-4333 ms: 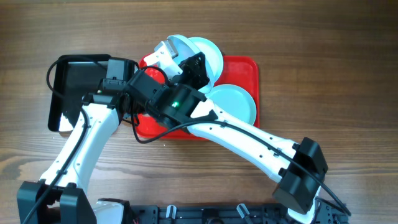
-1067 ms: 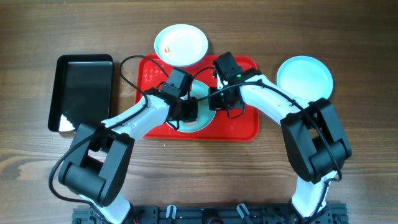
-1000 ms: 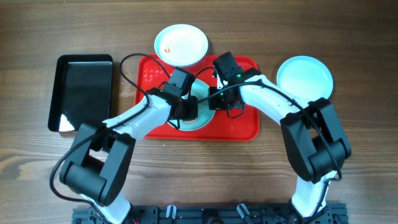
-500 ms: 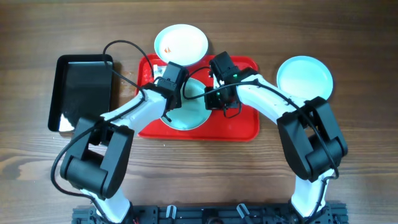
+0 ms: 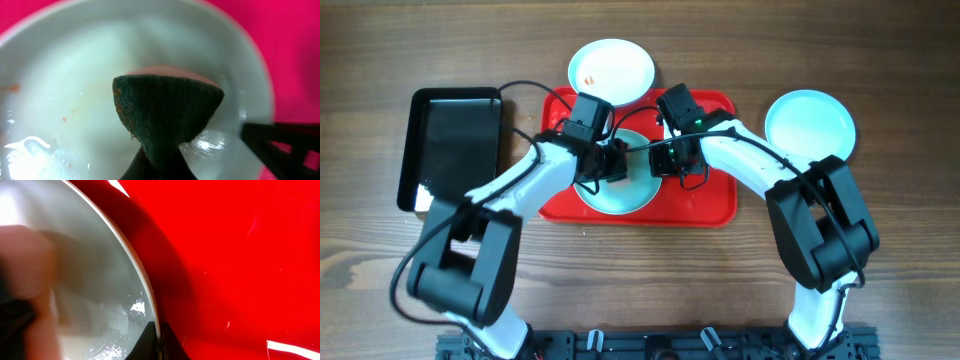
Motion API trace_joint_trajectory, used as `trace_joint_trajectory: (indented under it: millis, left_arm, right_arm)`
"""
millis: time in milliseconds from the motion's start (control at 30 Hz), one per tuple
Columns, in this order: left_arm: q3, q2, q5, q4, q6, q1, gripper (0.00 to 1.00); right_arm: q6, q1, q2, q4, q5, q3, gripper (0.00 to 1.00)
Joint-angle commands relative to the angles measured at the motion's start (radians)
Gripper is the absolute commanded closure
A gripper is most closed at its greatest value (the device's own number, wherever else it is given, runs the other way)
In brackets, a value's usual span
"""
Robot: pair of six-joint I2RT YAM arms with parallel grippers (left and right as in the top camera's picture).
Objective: Clean dirty plates on tray and stack at the side
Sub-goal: 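Scrub the front-right plate with the sponge in the left gripper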
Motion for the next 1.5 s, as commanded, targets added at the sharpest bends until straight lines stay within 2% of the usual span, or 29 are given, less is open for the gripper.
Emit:
trace_joint_trajectory:
  millis: [0, 67, 167, 233, 300, 467, 567, 733, 833, 867, 933, 1000, 1067, 1300, 1467]
  left_arm:
    - [0.006, 0.074, 0.019, 0.021, -0.009, 0.0, 0.96]
    - [0.006, 0.094, -0.046, 0.01, -0.001, 0.0, 0.96]
    - [0.006, 0.094, -0.311, -0.04, 0.003, 0.004, 0.96]
    - [0.006, 0.094, -0.467, -0.093, 0.057, 0.021, 0.96]
    - [0.006, 0.094, -0.549, -0.115, 0.084, 0.042, 0.96]
    - [0.011, 0.09, -0.631, -0.124, 0.085, 0.072, 0.96]
    - [0.058, 0.015, -0.652, -0.187, 0.083, 0.072, 0.96]
    - [0.062, -0.155, -0.642, -0.179, 0.077, 0.072, 0.96]
    - [0.062, -0.218, -0.554, -0.181, 0.077, 0.072, 0.96]
    - [0.061, -0.223, -0.452, -0.182, 0.076, 0.072, 0.96]
    - [0.055, -0.212, -0.148, -0.181, 0.076, 0.068, 0.96]
    - [0.053, -0.19, -0.024, -0.184, 0.074, 0.049, 0.96]
    - [0.053, -0.146, -0.014, -0.185, 0.024, 0.011, 0.96]
    - [0.053, 0.009, -0.015, -0.196, -0.002, -0.035, 0.96]
    - [0.053, 0.032, -0.172, -0.247, -0.002, -0.035, 0.96]
  right_arm:
    - [-0.008, -0.003, 0.063, -0.019, 0.063, -0.032, 0.96]
    - [-0.008, -0.003, 0.063, -0.025, 0.063, -0.032, 0.96]
    - [-0.008, -0.003, 0.063, -0.026, 0.064, -0.032, 0.96]
    - [-0.008, -0.003, 0.063, -0.03, 0.064, -0.032, 0.96]
    - [-0.008, -0.003, 0.063, -0.03, 0.064, -0.032, 0.96]
    - [-0.008, -0.003, 0.063, -0.033, 0.064, -0.032, 0.96]
    - [-0.007, -0.003, 0.063, -0.037, 0.075, -0.032, 0.96]
    - [0.005, -0.003, 0.063, -0.028, 0.079, -0.044, 0.96]
    - [0.012, -0.003, 0.063, -0.027, 0.079, -0.044, 0.96]
    - [0.012, -0.003, 0.063, -0.027, 0.079, -0.044, 0.96]
    - [0.012, -0.003, 0.063, -0.024, 0.079, -0.044, 0.96]
    - [0.014, -0.003, 0.063, -0.024, 0.079, -0.044, 0.96]
    - [0.014, -0.003, 0.063, -0.024, 0.079, -0.044, 0.96]
    - [0.014, -0.003, 0.063, -0.025, 0.079, -0.044, 0.96]
    - [0.014, -0.003, 0.063, -0.026, 0.079, -0.044, 0.96]
